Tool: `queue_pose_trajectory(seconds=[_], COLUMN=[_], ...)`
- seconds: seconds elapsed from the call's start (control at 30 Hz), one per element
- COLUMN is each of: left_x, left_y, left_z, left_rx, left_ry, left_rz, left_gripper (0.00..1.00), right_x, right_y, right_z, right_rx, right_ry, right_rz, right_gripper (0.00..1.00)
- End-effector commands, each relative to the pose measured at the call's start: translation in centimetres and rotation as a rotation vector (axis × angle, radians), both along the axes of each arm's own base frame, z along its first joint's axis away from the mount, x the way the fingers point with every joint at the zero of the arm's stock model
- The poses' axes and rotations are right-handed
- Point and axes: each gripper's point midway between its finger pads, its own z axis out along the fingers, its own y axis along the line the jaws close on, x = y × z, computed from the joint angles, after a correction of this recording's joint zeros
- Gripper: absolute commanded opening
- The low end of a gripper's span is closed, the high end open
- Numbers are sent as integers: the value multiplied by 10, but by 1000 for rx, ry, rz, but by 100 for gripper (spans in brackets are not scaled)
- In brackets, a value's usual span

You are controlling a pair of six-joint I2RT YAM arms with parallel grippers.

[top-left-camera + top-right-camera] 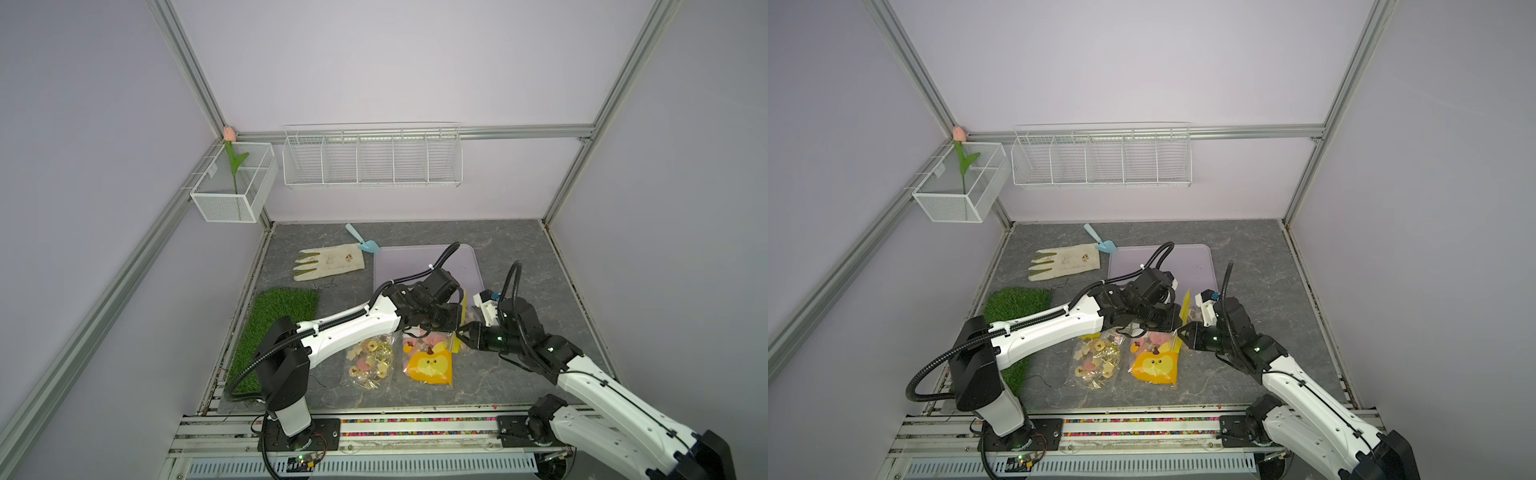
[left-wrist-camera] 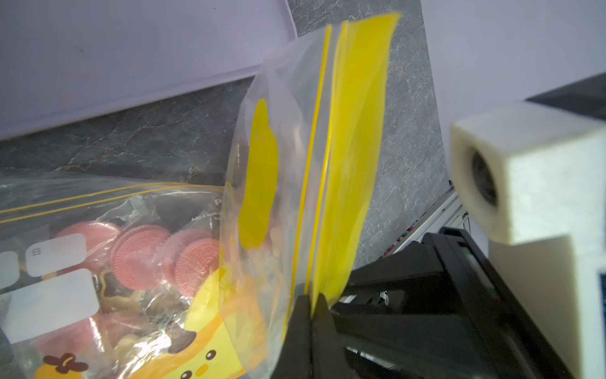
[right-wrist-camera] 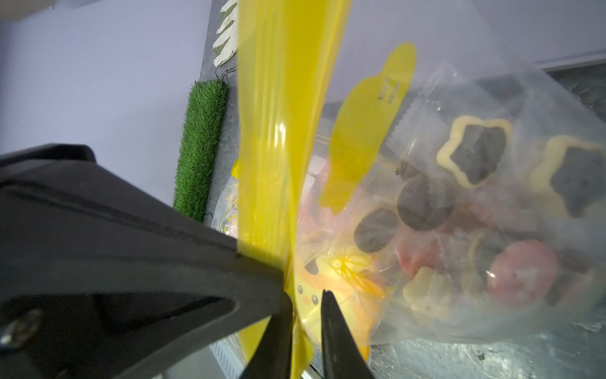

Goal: Pour cookies out of the ziploc bag
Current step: Open the ziploc bag at the center of the board.

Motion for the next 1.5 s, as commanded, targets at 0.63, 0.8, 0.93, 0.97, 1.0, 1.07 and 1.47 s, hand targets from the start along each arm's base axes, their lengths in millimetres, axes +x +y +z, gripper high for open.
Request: queue_pose_trajectory(seconds=[0.63,0.8,0.93,0.97,1.0,1.07,1.47], left_x=[-23,-15,-7,-5,-3,1,8], left_y=[10,11,6,6,6,7,3], left_z=[5,-1,1,2,1,-3,-15], left_rx=[-68,-43,-52,-50,-39,-13,29], left_ry=[28,-3,-24,-31,-37,-44,-51], left_rz=[-84,-54,-31,-26,-20,-8,-5], left_gripper=[25,28,30,30,30,29,16], right_x=[8,7,6,6,6,5,4], right_y=[1,3,2,2,2,1,-2], right_z=[11,11,10,10,10,12,11], right_rx=[17,20,12,13,13,13,-2], right_ry=[-28,-20,-17,-16,-16,-21,-17], right_rz=[-35,-21,-22,-24,-23,-22,-28], right_gripper=[6,6,6,6,6,6,6])
